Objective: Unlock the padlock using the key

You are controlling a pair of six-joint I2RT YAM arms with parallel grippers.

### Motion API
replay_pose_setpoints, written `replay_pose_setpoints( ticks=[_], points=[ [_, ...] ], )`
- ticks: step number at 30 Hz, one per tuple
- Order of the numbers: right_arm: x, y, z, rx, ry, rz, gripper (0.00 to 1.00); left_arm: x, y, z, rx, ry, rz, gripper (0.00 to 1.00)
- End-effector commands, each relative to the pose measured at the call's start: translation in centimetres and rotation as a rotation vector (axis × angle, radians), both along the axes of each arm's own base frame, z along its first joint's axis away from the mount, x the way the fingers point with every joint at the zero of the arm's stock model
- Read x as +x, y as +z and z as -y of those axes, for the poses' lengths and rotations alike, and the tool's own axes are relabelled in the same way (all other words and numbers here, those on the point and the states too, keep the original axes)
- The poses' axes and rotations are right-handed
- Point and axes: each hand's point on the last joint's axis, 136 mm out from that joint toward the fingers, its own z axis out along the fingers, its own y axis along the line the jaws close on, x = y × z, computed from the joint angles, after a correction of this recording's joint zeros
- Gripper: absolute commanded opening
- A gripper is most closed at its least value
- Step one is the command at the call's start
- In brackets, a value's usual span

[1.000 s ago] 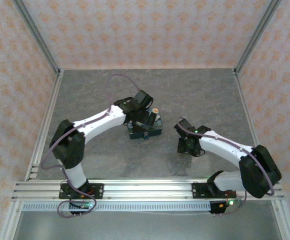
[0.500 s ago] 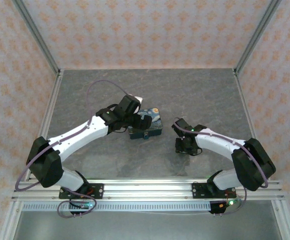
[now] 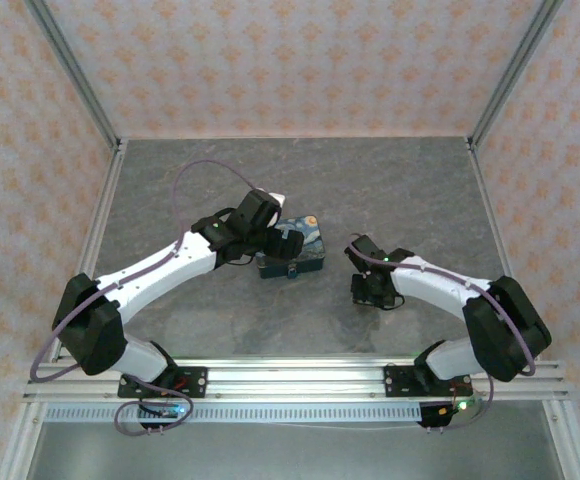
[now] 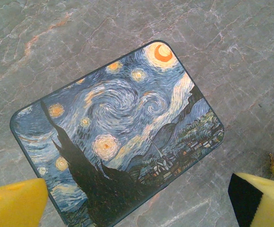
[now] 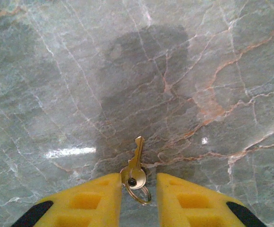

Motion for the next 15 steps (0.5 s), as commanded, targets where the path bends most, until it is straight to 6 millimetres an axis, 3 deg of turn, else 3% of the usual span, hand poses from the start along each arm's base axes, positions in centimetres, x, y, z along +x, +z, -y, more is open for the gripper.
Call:
replay_pose_setpoints(
  ticks=[1, 9, 15],
  points=[
    [0.1, -0.1, 0.4, -0.006, -0.017, 0.013, 0.25, 0.0, 0.7, -0.2, -0.012, 0.018, 0.006, 1.00],
    [-0.8, -1.5, 0.9, -0.010, -0.036, -0.029, 0.20, -0.1, 1.0, -0.3, -0.014, 0.020, 0.011, 1.00],
    [-1.6, -1.9, 1.0, -0.001, -0.038, -0.051, 0.10, -0.1, 1.5, -0.4, -0.022, 0.027, 0.022, 1.00]
  ],
)
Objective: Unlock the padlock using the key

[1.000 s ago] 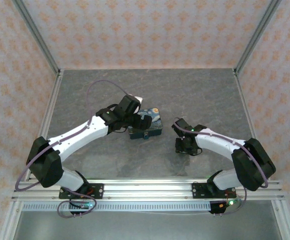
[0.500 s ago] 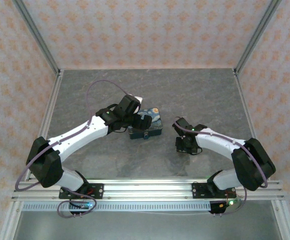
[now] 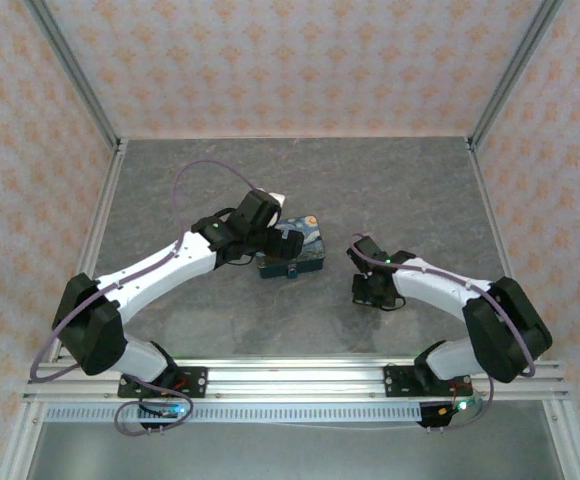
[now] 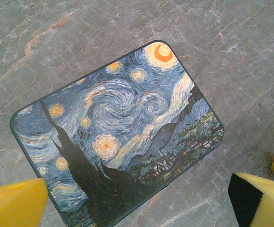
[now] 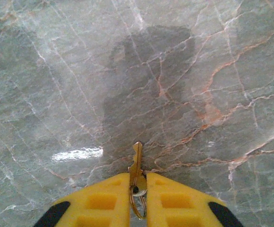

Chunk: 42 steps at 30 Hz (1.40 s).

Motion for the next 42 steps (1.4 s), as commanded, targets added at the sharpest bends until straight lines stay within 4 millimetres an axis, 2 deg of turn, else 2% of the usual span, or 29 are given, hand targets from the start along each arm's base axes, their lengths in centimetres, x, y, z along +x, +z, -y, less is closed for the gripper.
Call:
replay_pose_setpoints(
  ticks=[1, 5, 12, 17, 21, 25, 27, 31, 35, 42],
  points=[
    [-1.6, -1.3, 0.8, -0.014, -0.013, -0.057, 0.09, -0.1, 1.6, -0.4, -0.026, 0.028, 0.024, 1.00],
    [-1.2, -0.6, 0.4, 0.015, -0.005, -0.021, 0.01, -0.2, 2.4, -0.3, -0.074, 0.047, 0.039, 1.00],
    [0.6, 2.0, -1.5, 0.174, 0.005, 0.158, 0.00, -1.3, 3.5, 0.0, -0.250, 0.118, 0.023, 1.00],
    [2.5, 6.1, -3.4, 0.342, 0.025, 0.357, 0.00, -2.1, 4.7, 0.9, -0.462, 0.198, -0.036, 1.00],
    [3.6, 9.5, -4.9, 0.456, 0.066, 0.497, 0.00, -2.5, 5.7, 2.9, -0.641, 0.191, -0.092, 1.00],
    [4.6, 13.7, -6.4, 0.574, 0.116, 0.657, 0.00, -2.3, 6.2, 4.7, -0.832, 0.219, -0.184, 0.98],
    [4.8, 15.8, -7.2, 0.621, 0.163, 0.733, 0.00, -2.1, 5.9, 5.3, -0.905, 0.263, -0.243, 0.95],
    [4.7, 19.2, -8.7, 0.681, 0.281, 0.869, 0.00, -1.4, 6.9, 6.8, -1.073, 0.268, -0.294, 0.91],
    [4.2, 21.1, -9.7, 0.715, 0.368, 0.932, 0.00, -1.5, 7.6, 8.0, -1.079, 0.209, -0.307, 0.85],
    [4.0, 22.3, -10.2, 0.738, 0.400, 0.954, 0.00, -2.0, 8.2, 9.0, -1.051, 0.141, -0.304, 0.70]
  ],
)
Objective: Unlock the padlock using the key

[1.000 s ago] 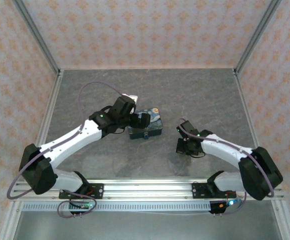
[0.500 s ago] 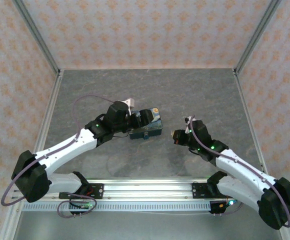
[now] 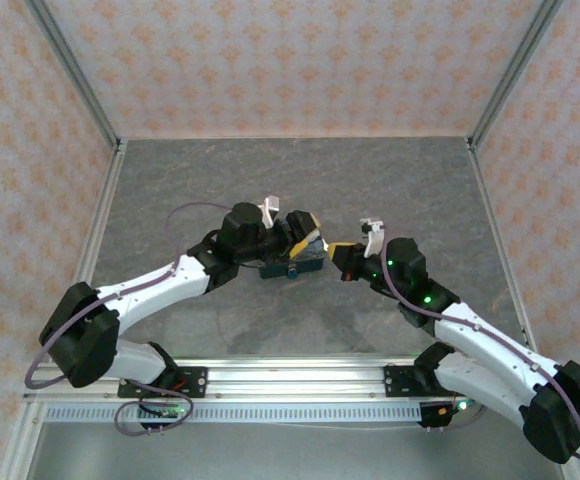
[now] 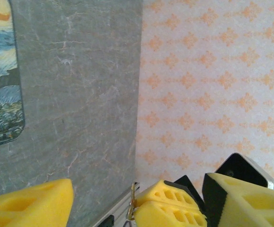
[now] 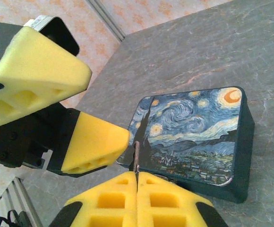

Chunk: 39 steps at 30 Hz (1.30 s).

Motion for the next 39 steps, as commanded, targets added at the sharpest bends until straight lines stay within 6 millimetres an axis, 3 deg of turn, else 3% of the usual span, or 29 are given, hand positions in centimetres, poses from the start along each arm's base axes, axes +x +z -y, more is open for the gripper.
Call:
replay_pose_setpoints(
  ticks=[1, 11, 30, 35, 39],
  points=[
    [-0.2, 3.1, -0.8, 0.050, 0.046, 0.098, 0.00, -0.5, 3.0, 1.7, -0.055, -0.069, 0.068, 0.68],
    [-0.4, 4.0, -1.1, 0.091, 0.058, 0.093, 0.00, -1.0, 3.1, 3.3, -0.038, -0.127, 0.083, 0.47],
    [-0.4, 4.4, -0.4, 0.107, 0.018, 0.083, 0.01, -0.8, 2.6, 2.8, 0.055, -0.133, 0.140, 0.00],
    [-0.3, 4.6, 0.2, 0.156, -0.012, 0.058, 0.17, 0.0, 3.6, 1.5, 0.136, -0.077, 0.255, 0.00],
    [0.0, 6.4, 0.8, 0.306, -0.018, 0.045, 0.31, 0.9, 5.7, -0.1, 0.181, -0.004, 0.416, 0.00]
  ],
)
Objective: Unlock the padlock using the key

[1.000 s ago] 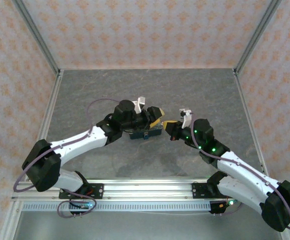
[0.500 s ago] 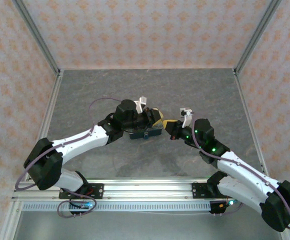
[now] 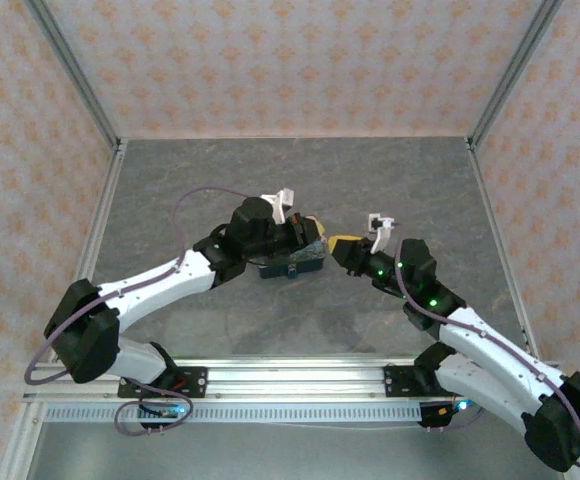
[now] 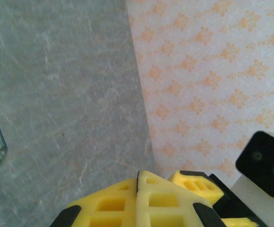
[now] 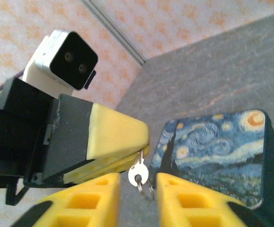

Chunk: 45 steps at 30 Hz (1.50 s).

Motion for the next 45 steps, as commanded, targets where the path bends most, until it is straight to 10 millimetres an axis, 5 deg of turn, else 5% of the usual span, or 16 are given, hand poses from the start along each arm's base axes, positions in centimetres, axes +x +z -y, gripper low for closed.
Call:
replay_pose_setpoints(
  ticks=[1, 10, 30, 45],
  points=[
    [-0.1, 3.5, 0.2, 0.180, 0.017, 0.034, 0.34, 0.8, 4.3, -1.7, 0.019, 0.069, 0.237, 0.00],
    [-0.5, 9.0, -1.6, 0.352, 0.158, 0.065, 0.48, 0.2, 8.2, -1.9, -0.073, 0.065, 0.388, 0.00],
    [0.3, 7.9, -3.6, 0.379, 0.213, -0.011, 0.43, 0.0, 8.5, -1.7, -0.128, 0.060, 0.370, 0.00],
    [0.6, 8.7, -3.8, 0.403, 0.210, 0.001, 0.26, -0.1, 8.0, -1.3, -0.127, 0.047, 0.356, 0.00]
  ],
)
